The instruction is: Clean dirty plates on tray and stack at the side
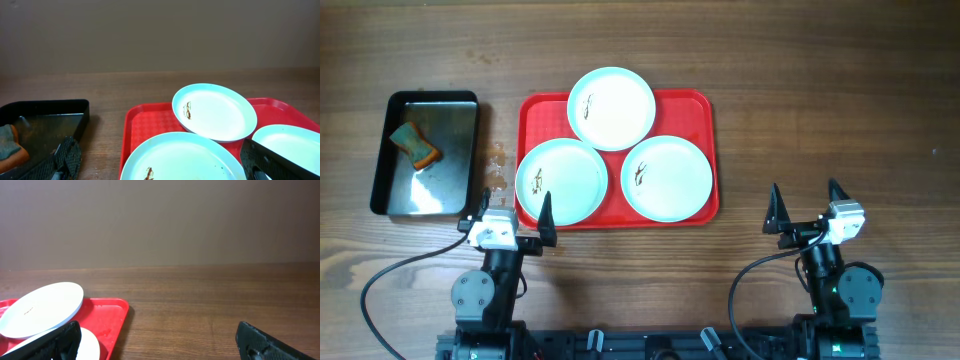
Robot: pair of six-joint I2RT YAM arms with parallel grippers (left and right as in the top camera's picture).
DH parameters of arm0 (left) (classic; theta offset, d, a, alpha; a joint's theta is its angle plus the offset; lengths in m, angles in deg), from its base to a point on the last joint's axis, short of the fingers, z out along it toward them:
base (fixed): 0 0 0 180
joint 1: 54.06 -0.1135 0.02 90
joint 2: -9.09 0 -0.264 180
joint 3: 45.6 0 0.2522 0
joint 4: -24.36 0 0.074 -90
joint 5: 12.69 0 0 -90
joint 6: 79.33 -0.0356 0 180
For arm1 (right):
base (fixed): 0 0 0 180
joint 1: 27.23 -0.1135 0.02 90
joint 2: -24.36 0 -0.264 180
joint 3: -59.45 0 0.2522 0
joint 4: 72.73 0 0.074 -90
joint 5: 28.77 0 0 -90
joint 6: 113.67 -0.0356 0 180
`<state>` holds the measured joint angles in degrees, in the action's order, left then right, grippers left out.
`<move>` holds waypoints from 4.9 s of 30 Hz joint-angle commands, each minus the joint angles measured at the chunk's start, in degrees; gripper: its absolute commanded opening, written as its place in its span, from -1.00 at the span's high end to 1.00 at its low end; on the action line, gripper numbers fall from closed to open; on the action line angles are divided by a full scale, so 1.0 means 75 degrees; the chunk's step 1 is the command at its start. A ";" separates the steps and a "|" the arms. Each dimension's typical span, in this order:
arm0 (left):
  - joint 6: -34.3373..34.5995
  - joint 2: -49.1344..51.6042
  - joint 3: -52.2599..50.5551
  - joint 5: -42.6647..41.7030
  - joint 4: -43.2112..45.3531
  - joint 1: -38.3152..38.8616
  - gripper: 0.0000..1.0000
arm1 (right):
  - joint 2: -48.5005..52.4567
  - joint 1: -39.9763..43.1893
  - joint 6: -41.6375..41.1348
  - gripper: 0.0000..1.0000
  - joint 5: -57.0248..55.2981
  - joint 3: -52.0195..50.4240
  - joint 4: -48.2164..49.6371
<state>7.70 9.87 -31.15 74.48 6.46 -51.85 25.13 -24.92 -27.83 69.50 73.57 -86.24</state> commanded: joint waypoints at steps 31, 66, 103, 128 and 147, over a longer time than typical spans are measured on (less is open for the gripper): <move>-0.0149 -0.0082 -0.0047 0.0102 -0.0023 0.0038 -1.00 | -0.0076 0.0017 0.0134 -0.99 -0.0114 -0.0009 0.0023; 0.1918 0.3949 0.7239 -0.0734 -0.5928 -0.0627 -0.99 | -0.0076 0.0017 0.0131 -0.99 -0.0117 -0.0006 0.0023; 0.2809 1.4769 1.0847 0.0259 -0.5493 -0.4211 -1.00 | -0.0067 0.0017 0.0134 -0.99 -0.0114 -0.0009 0.0023; 0.2620 1.6055 1.0847 0.0041 -0.4744 -0.4211 0.92 | -0.0067 0.0017 0.0134 -0.99 -0.0114 -0.0009 0.0023; 0.2620 1.5874 1.0856 -0.0015 -0.5388 -0.4211 -0.70 | -0.0067 0.0017 0.0134 -0.99 -0.0114 -0.0009 0.0023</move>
<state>27.49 128.26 50.74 75.27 -36.58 -83.39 25.13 -24.92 -27.81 69.08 73.57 -86.26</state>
